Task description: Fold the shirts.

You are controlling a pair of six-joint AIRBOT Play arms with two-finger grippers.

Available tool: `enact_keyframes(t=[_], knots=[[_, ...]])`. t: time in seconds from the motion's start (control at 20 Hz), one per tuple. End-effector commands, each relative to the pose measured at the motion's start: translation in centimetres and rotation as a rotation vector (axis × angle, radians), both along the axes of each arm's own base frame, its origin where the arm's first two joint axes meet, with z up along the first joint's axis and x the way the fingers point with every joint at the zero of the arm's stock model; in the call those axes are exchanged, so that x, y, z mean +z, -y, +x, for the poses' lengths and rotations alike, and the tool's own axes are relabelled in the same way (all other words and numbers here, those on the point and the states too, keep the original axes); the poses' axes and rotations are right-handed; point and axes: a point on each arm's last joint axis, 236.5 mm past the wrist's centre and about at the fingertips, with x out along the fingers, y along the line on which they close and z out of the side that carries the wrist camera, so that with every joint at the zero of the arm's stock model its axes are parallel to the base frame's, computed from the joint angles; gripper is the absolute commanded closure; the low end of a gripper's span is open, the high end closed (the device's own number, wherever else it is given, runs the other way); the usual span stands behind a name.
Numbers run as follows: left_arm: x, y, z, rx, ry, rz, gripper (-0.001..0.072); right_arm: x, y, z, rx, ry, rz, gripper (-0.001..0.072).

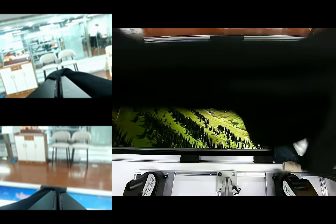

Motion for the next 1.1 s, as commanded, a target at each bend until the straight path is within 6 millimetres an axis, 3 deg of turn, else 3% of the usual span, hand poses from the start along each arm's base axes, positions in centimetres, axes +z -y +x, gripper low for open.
enact_keyframes(t=[0.0,0.1,0.2,0.3,0.45,0.55,0.65,0.7,0.8,0.85,0.95,1.05], knots=[[-3.3,-0.3,-1.3,0.08,-0.125,0.053,0.0676,-3.0,0.5,-1.6,-0.021,-0.13,0.018,0.0652],[-5.6,-1.7,-0.6,0.132,-0.229,0.032,0.0676,-3.8,1.3,-0.9,-0.055,-0.172,0.047,0.0653],[-9.5,-3.2,1.2,0.158,-0.396,-0.006,0.0676,-7.2,2.5,1.2,-0.121,-0.332,0.106,0.0652],[-15.1,-4.3,4.0,0.139,-0.599,-0.04,0.0676,-14.2,3.0,4.3,-0.161,-0.638,0.065,0.0652],[-26.2,-6.4,9.0,0.103,-0.919,-0.145,0.0677,-25.0,2.5,10.4,-0.151,-1.025,0.0,0.0652],[-34.6,-8.0,12.6,0.086,-1.121,-0.239,0.0677,-32.5,2.3,15.7,-0.156,-1.16,-0.008,0.0652],[-40.8,-9.1,16.3,0.066,-1.256,-0.291,0.0677,-40.0,1.6,21.3,-0.143,-1.236,0.012,0.0652],[-43.5,-9.4,19.0,0.049,-1.299,-0.282,0.0676,-42.8,0.9,23.8,-0.126,-1.254,0.034,0.0652],[-47.6,-9.6,23.8,0.024,-1.352,-0.272,0.0676,-46.5,-1.5,29.5,-0.067,-1.189,0.148,0.0652],[-49.5,-9.3,26.2,0.0,-1.387,-0.296,0.0676,-47.2,-2.9,32.4,-0.033,-1.124,0.232,0.0652],[-52.5,-8.4,30.3,-0.054,-1.432,-0.344,0.0676,-47.5,-4.5,36.8,0.003,-0.994,0.375,0.0652],[-54.1,-8.0,34.0,-0.089,-1.434,-0.354,0.0676,-47.8,-4.0,39.9,0.002,-0.876,0.355,0.0652]])
